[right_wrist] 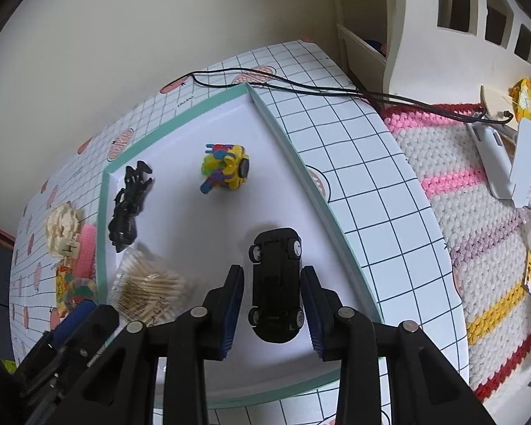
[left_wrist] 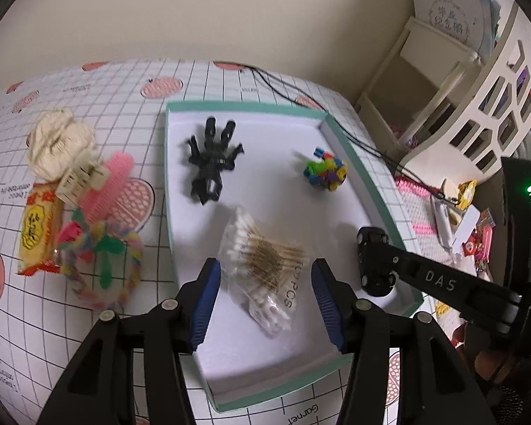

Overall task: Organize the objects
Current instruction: 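Carry the car and swab bag into the tray and open both tools, then withdraw both tools from the tray toward the yellow cracker packet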

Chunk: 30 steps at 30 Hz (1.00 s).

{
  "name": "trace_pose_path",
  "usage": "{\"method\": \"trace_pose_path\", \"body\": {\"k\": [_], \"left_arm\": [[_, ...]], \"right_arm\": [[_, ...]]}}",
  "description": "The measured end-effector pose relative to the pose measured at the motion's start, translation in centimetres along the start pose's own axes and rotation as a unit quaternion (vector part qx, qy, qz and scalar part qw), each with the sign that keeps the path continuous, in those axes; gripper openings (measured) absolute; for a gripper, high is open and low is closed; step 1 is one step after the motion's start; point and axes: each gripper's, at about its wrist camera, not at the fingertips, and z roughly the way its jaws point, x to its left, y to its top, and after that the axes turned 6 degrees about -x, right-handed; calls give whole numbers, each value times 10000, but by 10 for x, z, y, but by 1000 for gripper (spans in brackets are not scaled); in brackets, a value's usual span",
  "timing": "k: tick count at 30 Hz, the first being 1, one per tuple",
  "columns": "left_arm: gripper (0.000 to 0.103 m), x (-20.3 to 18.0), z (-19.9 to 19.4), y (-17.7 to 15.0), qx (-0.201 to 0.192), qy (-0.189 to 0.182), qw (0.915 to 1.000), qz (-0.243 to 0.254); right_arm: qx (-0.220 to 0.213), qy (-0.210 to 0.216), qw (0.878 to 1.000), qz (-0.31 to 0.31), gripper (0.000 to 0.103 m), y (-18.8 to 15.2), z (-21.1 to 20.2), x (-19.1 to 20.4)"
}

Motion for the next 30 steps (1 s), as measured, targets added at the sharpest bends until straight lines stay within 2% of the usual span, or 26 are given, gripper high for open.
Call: {"method": "trace_pose_path", "body": {"k": [3,5,7,9,10,16,18,20,22,24,30], "left_arm": [[62,5,-4,3,-100,97,9999,-61],[63,9,-4,4,-130,183,9997,-107],[65,14,-5,4,-136,226,9995,-148],[72,18,-5,3,-194,312,9992,-160],[81,19,-6,3,-227,353,9990,-154],[92,27,-7,2,-384,423,9980,-261],[102,29,-10,3,-484,432,9974,-309],[103,32,-13,4,-590,415,9967,-376],[103,33,-15,5,-647,375,9963,-429],[103,36,-18,5,-666,372,9959,-492],[103,45,-21,5,-674,395,9949,-631]], "right_arm": [[-19,-9,10000,-86,36,-2,-1,3],[-35,19,9999,-107,38,-2,-1,3],[-66,55,9999,-105,45,-2,-1,4],[-111,38,9998,-129,50,-2,-2,5],[-134,36,9998,-139,57,-2,-2,5],[-251,72,9994,-234,72,-3,-4,7],[-272,70,9992,-269,73,-2,-4,8],[-286,84,9991,-313,77,-2,-4,9],[-317,69,9987,-382,89,-3,-5,11],[-347,29,9984,-436,95,-4,-5,14],[-438,-5,9973,-587,103,-6,-5,23]]}}
